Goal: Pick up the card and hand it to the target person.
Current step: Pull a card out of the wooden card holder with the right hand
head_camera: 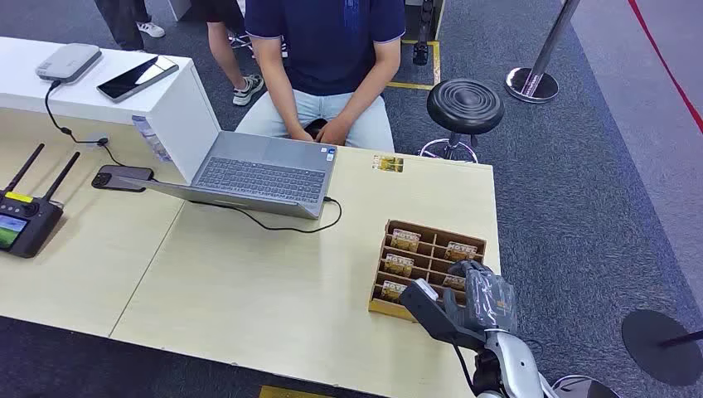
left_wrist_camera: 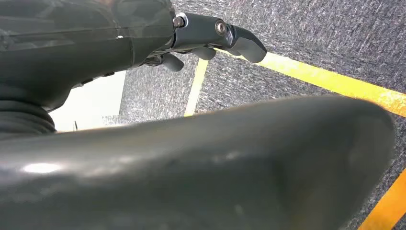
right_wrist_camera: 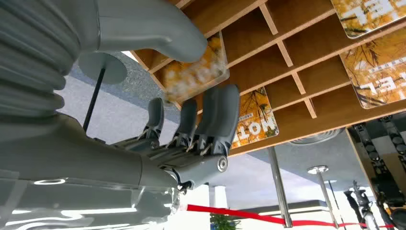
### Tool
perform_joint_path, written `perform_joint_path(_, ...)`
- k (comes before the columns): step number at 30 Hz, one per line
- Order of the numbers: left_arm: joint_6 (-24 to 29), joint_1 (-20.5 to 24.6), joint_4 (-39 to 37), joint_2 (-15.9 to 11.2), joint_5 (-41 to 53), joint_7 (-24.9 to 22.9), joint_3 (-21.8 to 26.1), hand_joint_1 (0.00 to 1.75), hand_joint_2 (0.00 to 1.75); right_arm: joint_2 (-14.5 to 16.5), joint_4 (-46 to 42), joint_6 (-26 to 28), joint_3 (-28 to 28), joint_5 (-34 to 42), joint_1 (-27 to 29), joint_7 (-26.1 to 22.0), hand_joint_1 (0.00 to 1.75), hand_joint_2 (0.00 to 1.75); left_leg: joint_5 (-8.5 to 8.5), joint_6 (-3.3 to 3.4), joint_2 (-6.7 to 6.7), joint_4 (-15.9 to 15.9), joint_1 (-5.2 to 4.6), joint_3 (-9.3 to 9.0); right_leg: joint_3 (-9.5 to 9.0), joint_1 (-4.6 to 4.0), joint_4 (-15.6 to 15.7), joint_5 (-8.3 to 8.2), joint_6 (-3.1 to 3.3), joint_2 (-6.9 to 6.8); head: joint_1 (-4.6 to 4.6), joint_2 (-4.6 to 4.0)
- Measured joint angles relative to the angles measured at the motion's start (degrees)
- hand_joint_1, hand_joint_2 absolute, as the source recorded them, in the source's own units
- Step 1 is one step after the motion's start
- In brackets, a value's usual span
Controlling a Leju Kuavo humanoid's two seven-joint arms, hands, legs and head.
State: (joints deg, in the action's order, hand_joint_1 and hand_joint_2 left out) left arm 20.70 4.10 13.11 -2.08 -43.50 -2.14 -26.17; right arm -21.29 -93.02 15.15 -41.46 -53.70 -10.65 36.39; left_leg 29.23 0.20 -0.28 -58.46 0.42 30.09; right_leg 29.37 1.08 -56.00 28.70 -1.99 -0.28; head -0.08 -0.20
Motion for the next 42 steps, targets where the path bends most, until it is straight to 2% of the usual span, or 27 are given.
perform_joint_path(14, -0.02, 0.0, 0.0, 0.0, -0.04, -0.09, -0.3, 0.0, 0.0, 0.0, 0.59, 0.01, 0.0, 0.04, 0.07, 0.0, 0.82, 1.75, 0.0, 0.0, 0.0, 0.0, 0.0, 0.0, 0.01, 0.0, 0.0, 0.0, 0.0, 0.0, 0.01, 0.0)
perform_joint_path(17, -0.02, 0.0, 0.0, 0.0, -0.05, -0.06, -0.31, 0.0, 0.0, 0.0, 0.62, -0.05, 0.0, 0.04, 0.09, 0.0, 0.88, 1.75, 0.0, 0.0, 0.0, 0.0, 0.0, 0.0, 0.01, 0.0, 0.0, 0.0, 0.0, 0.0, 0.01, 0.0)
perform_joint_path(22, -0.02, 0.0, 0.0, 0.0, -0.67, 0.08, -0.34, 0.0, 0.0, 0.0, 0.7, -0.33, 0.0, -0.04, 0.09, 0.0, 1.09, 1.75, 0.0, 0.0, 0.0, 0.0, 0.0, 0.0, 0.0, 0.0, 0.0, 0.0, 0.0, 0.0, 0.01, 0.0)
perform_joint_path(31, -0.03, 0.0, 0.0, 0.0, -0.89, 0.23, -0.75, 0.0, 0.0, 0.0, 0.74, -0.63, 0.0, -0.09, 0.06, 0.0, 1.15, 1.75, 0.0, 0.0, 0.0, 0.0, 0.0, 0.0, 0.0, 0.0, 0.0, 0.0, 0.0, 0.0, 0.01, 0.0)
perform_joint_path(37, -0.2, 0.0, 0.0, 0.0, -0.93, 0.56, -0.78, 0.0, 0.0, 0.0, 0.74, -0.63, 0.0, -0.2, 0.05, 0.0, 1.3, 1.75, 0.0, 0.0, 0.0, 0.0, 0.0, 0.0, 0.01, 0.0, 0.0, 0.0, 0.0, 0.0, 0.01, 0.0)
perform_joint_path(41, -0.2, 0.0, 0.0, 0.0, -0.99, 0.86, -0.78, 0.0, 1.75, 0.0, 0.74, -0.63, 0.0, -0.25, -0.02, 0.0, 1.38, 1.75, 0.0, 0.0, 0.0, 0.0, 0.0, 0.01, 0.01, 0.0, 0.0, 0.0, 0.0, 0.0, 0.01, 0.0)
perform_joint_path(42, -0.2, 0.0, 0.0, 0.0, -1.01, 0.95, -0.78, 0.0, 1.75, 0.0, 0.74, -0.63, 0.0, -0.26, -0.02, 0.0, 1.4, 1.75, 0.0, 0.0, 0.0, 0.0, 0.0, 0.01, 0.01, 0.0, 0.0, 0.0, 0.0, 0.0, 0.01, 0.0)
